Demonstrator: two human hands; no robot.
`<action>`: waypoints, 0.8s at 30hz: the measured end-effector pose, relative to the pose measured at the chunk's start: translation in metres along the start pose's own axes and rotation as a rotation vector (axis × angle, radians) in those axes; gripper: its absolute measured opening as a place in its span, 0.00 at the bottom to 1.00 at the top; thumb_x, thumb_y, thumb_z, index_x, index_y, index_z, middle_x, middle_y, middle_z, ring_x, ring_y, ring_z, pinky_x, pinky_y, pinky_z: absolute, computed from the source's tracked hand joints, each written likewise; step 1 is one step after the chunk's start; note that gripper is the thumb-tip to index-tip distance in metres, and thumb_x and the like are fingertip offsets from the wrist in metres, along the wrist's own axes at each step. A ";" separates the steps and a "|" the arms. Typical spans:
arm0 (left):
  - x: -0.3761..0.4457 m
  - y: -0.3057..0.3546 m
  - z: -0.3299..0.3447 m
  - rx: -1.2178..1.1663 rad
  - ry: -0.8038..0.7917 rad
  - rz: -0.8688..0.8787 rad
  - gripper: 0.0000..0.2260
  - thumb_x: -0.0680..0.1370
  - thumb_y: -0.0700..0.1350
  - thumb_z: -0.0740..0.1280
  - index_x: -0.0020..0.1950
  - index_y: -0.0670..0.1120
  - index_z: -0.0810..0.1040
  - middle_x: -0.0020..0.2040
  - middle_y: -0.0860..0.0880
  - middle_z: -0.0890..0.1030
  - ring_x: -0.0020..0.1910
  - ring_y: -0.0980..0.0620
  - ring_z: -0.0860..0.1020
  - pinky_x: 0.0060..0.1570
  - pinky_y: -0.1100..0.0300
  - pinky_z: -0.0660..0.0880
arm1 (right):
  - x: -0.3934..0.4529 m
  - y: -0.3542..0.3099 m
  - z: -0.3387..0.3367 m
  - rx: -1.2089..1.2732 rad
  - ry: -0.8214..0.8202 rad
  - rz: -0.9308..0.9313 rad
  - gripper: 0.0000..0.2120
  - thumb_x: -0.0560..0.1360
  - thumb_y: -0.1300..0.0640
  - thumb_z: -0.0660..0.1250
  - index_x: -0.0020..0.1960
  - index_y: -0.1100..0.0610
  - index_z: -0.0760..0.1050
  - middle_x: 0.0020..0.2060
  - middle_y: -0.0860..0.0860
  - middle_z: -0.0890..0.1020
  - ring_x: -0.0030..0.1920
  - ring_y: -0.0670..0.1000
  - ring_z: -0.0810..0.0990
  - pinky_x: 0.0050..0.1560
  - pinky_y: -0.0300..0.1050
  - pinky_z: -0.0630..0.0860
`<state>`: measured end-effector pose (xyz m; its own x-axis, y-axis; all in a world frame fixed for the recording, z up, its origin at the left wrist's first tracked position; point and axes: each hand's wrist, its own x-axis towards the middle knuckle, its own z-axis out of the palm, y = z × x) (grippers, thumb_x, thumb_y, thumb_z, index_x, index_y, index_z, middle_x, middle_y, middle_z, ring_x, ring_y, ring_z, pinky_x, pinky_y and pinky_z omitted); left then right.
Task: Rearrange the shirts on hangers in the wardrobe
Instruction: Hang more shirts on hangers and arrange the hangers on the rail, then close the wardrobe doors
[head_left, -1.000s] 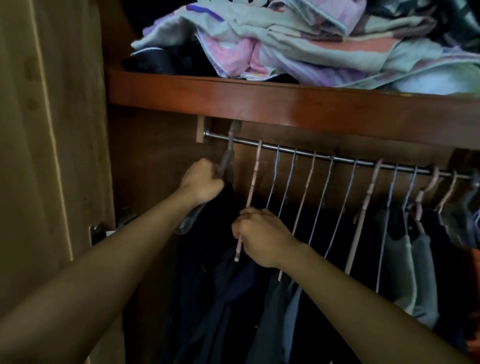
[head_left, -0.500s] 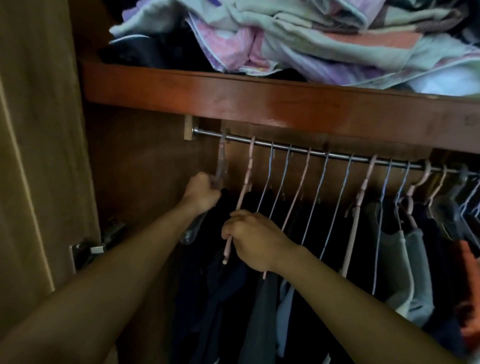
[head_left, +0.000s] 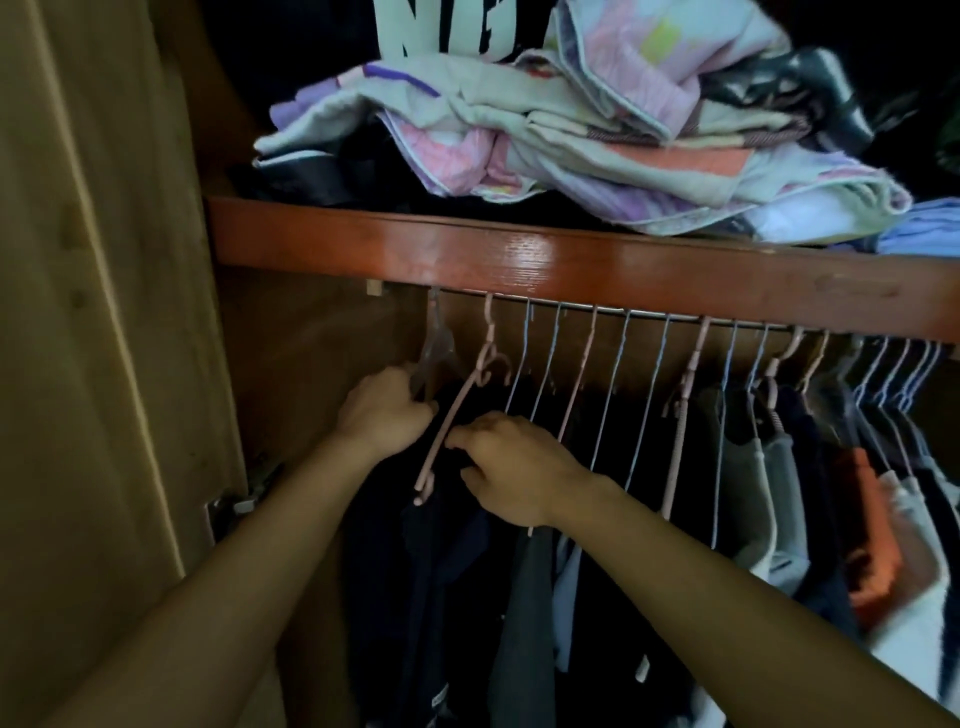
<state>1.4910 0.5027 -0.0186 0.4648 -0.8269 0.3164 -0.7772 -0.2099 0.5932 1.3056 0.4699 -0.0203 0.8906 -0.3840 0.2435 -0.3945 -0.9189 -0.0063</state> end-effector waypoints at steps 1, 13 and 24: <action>-0.010 0.000 -0.004 -0.004 -0.008 -0.003 0.17 0.74 0.49 0.69 0.64 0.55 0.77 0.56 0.49 0.82 0.53 0.45 0.80 0.47 0.59 0.76 | -0.004 -0.003 -0.004 -0.017 -0.001 -0.002 0.20 0.79 0.60 0.63 0.71 0.55 0.71 0.59 0.56 0.79 0.60 0.57 0.73 0.57 0.52 0.74; -0.175 0.036 -0.046 -0.061 0.091 -0.092 0.29 0.73 0.54 0.74 0.72 0.49 0.72 0.63 0.49 0.79 0.62 0.50 0.77 0.57 0.58 0.74 | -0.077 -0.046 -0.062 -0.172 -0.045 -0.161 0.26 0.74 0.55 0.69 0.71 0.56 0.69 0.62 0.54 0.77 0.61 0.57 0.73 0.57 0.54 0.74; -0.321 0.085 -0.093 -0.068 0.269 -0.089 0.26 0.74 0.53 0.73 0.70 0.52 0.74 0.58 0.53 0.80 0.54 0.57 0.79 0.54 0.62 0.74 | -0.129 -0.109 -0.110 -0.238 0.020 -0.355 0.23 0.76 0.54 0.68 0.69 0.55 0.70 0.62 0.52 0.77 0.62 0.56 0.73 0.57 0.51 0.74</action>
<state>1.3147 0.7987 -0.0012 0.6325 -0.6371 0.4405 -0.7026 -0.2325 0.6725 1.2088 0.6295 0.0558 0.9769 -0.0441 0.2089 -0.1079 -0.9463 0.3049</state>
